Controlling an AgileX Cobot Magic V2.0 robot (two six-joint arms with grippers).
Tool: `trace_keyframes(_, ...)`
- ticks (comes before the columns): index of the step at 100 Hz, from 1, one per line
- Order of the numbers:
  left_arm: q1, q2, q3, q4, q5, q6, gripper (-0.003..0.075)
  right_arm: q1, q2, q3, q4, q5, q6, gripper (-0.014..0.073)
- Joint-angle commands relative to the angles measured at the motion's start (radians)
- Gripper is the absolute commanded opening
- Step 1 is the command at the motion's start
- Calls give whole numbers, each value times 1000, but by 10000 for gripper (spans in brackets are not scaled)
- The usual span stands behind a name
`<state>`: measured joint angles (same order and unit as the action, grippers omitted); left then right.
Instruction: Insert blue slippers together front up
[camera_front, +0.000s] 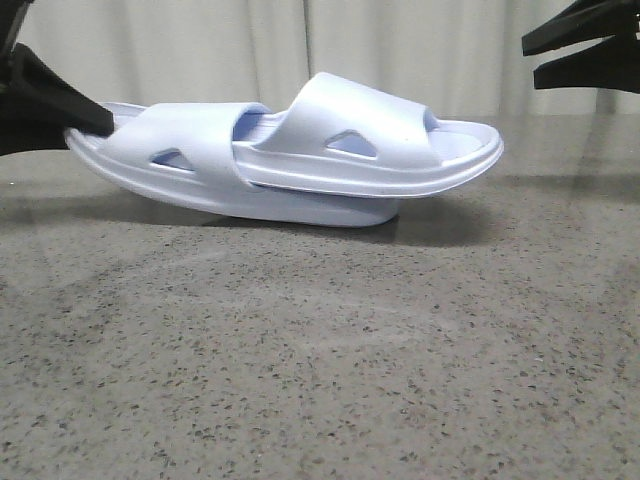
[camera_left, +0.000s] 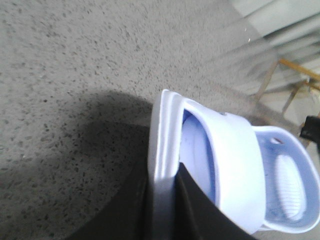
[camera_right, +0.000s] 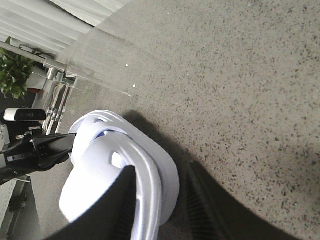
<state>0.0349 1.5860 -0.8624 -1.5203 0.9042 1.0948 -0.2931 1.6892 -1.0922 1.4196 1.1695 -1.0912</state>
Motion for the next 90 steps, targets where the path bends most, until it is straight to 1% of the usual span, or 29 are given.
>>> trace_keyframes(1,-17,-31,-26,-39,31,74,60,-5,-47,-27,40,142,-4,188)
trace_keyframes(4,-17,-31,-26,-39,31,89,85,-5,-47,-27,40,142,-4,188)
trace_keyframes(11,-17,-31,-26,-34,31,119,171,-5,-47,-27,40,142,-4,184)
trace_keyframes(24,-8,-31,-31,-32,33,137,360,-5,-47,-27,40,142,-1,180)
trace_keyframes(30,0,-32,-45,-5,37,143,445,-5,-47,-27,40,142,6,179)
trace_keyframes(36,10,-34,-80,41,44,143,493,-5,-47,-27,40,142,6,179)
trace_keyframes(41,19,-34,-103,67,68,143,497,-5,-47,-27,40,142,14,167)
trace_keyframes(45,27,-34,-128,75,89,143,494,-5,-47,-27,40,142,17,141)
trace_keyframes(50,39,-36,-159,85,129,143,482,-5,-52,-27,38,142,19,78)
trace_keyframes(56,54,-45,-199,101,176,130,442,-5,-67,-27,26,142,19,-47)
trace_keyframes(59,60,-52,-215,108,183,117,398,-5,-78,-27,21,138,19,-106)
trace_keyframes(63,65,-67,-236,119,183,106,339,-5,-91,-27,16,131,19,-87)
trace_keyframes(65,68,-76,-244,124,183,106,298,-5,-100,-27,14,123,19,-77)
trace_keyframes(68,69,-89,-255,133,175,106,217,-5,-115,-27,8,115,19,-76)
trace_keyframes(70,69,-101,-260,137,165,106,183,-5,-123,-27,6,105,19,-77)
trace_keyframes(73,69,-118,-264,137,152,106,92,-5,-142,-27,-2,90,19,-77)
trace_keyframes(74,69,-122,-264,139,148,106,73,-5,-146,-27,-5,82,19,-77)
trace_keyframes(75,69,-131,-266,140,139,106,35,-5,-154,-27,-6,78,19,-77)
trace_keyframes(76,69,-136,-266,140,134,106,16,-3,-159,-27,-11,74,19,-77)
trace_keyframes(90,57,-248,-266,180,-15,110,15,17,-259,-19,-64,-44,19,-77)
